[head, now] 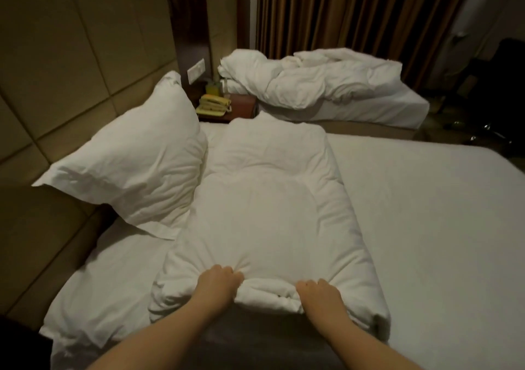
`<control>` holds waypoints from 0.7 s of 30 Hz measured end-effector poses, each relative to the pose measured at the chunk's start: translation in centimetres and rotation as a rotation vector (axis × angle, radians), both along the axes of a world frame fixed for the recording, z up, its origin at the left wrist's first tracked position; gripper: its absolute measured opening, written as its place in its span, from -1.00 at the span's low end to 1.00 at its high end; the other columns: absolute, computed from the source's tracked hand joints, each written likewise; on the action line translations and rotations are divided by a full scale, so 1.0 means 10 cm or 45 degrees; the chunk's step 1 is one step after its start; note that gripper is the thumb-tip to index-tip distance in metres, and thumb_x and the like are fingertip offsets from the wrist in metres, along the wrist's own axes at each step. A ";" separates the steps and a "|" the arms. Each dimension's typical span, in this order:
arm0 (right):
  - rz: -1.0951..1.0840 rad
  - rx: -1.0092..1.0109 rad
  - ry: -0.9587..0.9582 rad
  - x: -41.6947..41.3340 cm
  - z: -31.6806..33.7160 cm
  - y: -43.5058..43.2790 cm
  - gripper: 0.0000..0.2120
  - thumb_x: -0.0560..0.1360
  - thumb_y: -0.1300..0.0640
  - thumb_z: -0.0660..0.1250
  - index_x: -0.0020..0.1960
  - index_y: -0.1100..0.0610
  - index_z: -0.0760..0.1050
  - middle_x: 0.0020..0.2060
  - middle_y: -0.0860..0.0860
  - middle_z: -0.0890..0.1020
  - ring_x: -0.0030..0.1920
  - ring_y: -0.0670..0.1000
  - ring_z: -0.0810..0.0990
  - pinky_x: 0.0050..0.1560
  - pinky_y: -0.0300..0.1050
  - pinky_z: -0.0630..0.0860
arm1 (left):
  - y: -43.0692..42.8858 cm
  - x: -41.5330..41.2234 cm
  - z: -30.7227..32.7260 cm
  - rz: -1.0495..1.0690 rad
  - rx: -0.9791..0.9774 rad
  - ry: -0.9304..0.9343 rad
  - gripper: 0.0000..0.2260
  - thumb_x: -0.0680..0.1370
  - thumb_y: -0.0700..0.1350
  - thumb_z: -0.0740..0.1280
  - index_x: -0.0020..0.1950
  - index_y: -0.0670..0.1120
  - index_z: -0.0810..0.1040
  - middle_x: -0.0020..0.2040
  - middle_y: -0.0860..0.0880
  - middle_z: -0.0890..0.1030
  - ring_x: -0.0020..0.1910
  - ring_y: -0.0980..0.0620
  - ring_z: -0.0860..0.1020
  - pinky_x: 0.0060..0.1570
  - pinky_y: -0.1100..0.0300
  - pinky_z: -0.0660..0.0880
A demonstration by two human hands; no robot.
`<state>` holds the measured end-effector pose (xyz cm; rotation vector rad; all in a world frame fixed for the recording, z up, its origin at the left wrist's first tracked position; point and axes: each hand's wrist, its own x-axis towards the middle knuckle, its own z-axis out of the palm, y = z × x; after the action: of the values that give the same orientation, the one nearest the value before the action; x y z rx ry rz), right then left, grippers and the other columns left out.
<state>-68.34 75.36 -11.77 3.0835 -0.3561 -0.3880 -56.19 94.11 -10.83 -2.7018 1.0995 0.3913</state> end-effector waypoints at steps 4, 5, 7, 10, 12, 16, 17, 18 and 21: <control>-0.020 -0.001 0.110 -0.23 0.11 0.01 -0.70 0.63 0.24 0.01 0.28 0.15 0.41 0.22 0.13 0.52 0.26 0.11 0.47 0.17 -0.05 0.42 | 0.02 -0.28 0.13 -0.036 0.065 0.058 -0.70 0.58 -0.20 0.14 0.31 -0.08 0.41 0.24 -0.14 0.47 0.25 -0.17 0.42 0.16 0.03 0.41; -0.012 -0.016 0.074 -0.28 0.14 0.04 -0.71 0.59 0.28 0.08 0.21 0.12 0.48 0.12 0.13 0.57 0.17 0.13 0.53 0.08 -0.06 0.49 | 0.04 -0.35 0.11 -0.048 0.099 0.082 -0.70 0.58 -0.20 0.13 0.31 -0.10 0.41 0.25 -0.15 0.46 0.25 -0.17 0.42 0.16 0.01 0.41; 0.022 0.018 0.060 -0.31 0.15 0.07 -0.89 0.35 0.21 0.37 -0.17 0.04 0.62 -0.28 0.06 0.63 -0.24 0.09 0.62 -0.33 -0.15 0.56 | 0.08 -0.39 0.03 -0.066 0.173 0.148 -0.69 0.60 -0.16 0.11 0.34 -0.13 0.38 0.27 -0.16 0.43 0.27 -0.18 0.40 0.18 -0.03 0.40; 0.210 -0.076 0.102 -0.28 -0.11 -0.02 -0.94 0.19 0.03 0.35 -0.35 -0.02 0.57 -0.45 -0.02 0.55 -0.42 0.02 0.55 -0.45 -0.22 0.46 | 0.15 -0.34 -0.01 -0.102 0.288 0.178 -0.63 0.64 -0.10 0.08 0.45 -0.08 0.27 0.35 -0.17 0.34 0.33 -0.19 0.34 0.25 -0.06 0.33; 0.265 -0.130 0.102 -0.23 0.02 0.01 -0.84 0.02 -0.01 0.41 -0.41 -0.03 0.55 -0.49 -0.05 0.52 -0.48 -0.03 0.52 -0.46 -0.25 0.44 | 0.12 -0.29 0.06 -0.145 0.321 0.121 -0.62 0.62 -0.12 0.12 0.45 -0.08 0.26 0.38 -0.16 0.30 0.34 -0.19 0.31 0.27 -0.05 0.27; 0.439 -0.105 0.152 -0.06 0.16 0.06 -0.74 0.53 0.17 0.19 0.20 0.09 0.45 0.11 0.12 0.52 0.13 0.16 0.48 0.18 0.06 0.35 | -0.07 -0.20 0.17 -0.217 0.247 0.009 -0.66 0.58 -0.15 0.14 0.37 -0.08 0.31 0.31 -0.13 0.36 0.28 -0.14 0.35 0.19 -0.04 0.29; 0.450 -0.118 0.148 -0.02 0.19 0.05 -0.71 0.58 0.20 0.08 0.28 0.10 0.38 0.20 0.13 0.47 0.21 0.17 0.42 0.25 0.07 0.28 | -0.12 -0.16 0.16 -0.226 0.221 -0.020 -0.68 0.58 -0.15 0.14 0.35 -0.07 0.33 0.29 -0.11 0.38 0.26 -0.13 0.36 0.18 -0.03 0.30; 0.440 -0.118 0.134 0.04 0.21 0.03 -0.68 0.60 0.20 0.04 0.32 0.10 0.34 0.24 0.12 0.44 0.24 0.16 0.39 0.28 0.07 0.25 | -0.16 -0.12 0.17 -0.242 0.197 -0.049 -0.68 0.59 -0.14 0.14 0.34 -0.07 0.32 0.28 -0.10 0.39 0.25 -0.12 0.37 0.17 -0.03 0.29; 0.463 -0.076 0.062 0.18 0.22 -0.06 -0.60 0.63 0.12 -0.02 0.46 0.08 0.23 0.35 0.09 0.38 0.33 0.14 0.34 0.34 0.07 0.22 | -0.29 0.04 0.23 -0.371 0.090 -0.119 -0.62 0.61 -0.08 0.11 0.43 -0.07 0.25 0.39 -0.11 0.32 0.35 -0.11 0.30 0.27 -0.04 0.25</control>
<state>-66.53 74.78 -9.61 2.9835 0.1901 -0.4270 -55.75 91.20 -8.52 -2.4230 1.3960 0.2474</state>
